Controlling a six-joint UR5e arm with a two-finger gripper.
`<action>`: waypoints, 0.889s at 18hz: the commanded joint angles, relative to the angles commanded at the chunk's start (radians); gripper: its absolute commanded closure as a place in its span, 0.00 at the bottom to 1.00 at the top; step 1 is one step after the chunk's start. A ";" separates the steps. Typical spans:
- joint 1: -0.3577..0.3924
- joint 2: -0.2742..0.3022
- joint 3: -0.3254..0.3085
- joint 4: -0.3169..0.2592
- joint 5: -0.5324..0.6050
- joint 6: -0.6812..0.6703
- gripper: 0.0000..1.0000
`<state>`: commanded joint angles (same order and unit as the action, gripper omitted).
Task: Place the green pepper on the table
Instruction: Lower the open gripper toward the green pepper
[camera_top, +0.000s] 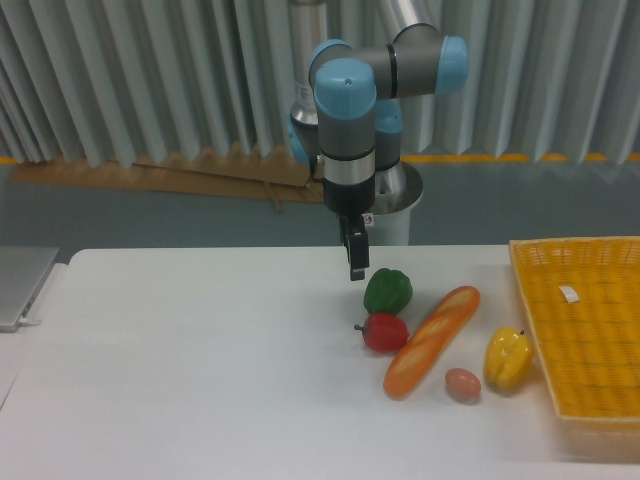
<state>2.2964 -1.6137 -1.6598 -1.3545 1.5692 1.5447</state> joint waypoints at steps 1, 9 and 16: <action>0.000 0.000 0.000 0.000 0.003 -0.009 0.00; 0.031 0.014 -0.037 -0.005 0.029 -0.006 0.00; 0.032 0.017 -0.094 -0.015 0.126 -0.176 0.00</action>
<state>2.3286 -1.5969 -1.7533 -1.3698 1.6953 1.3690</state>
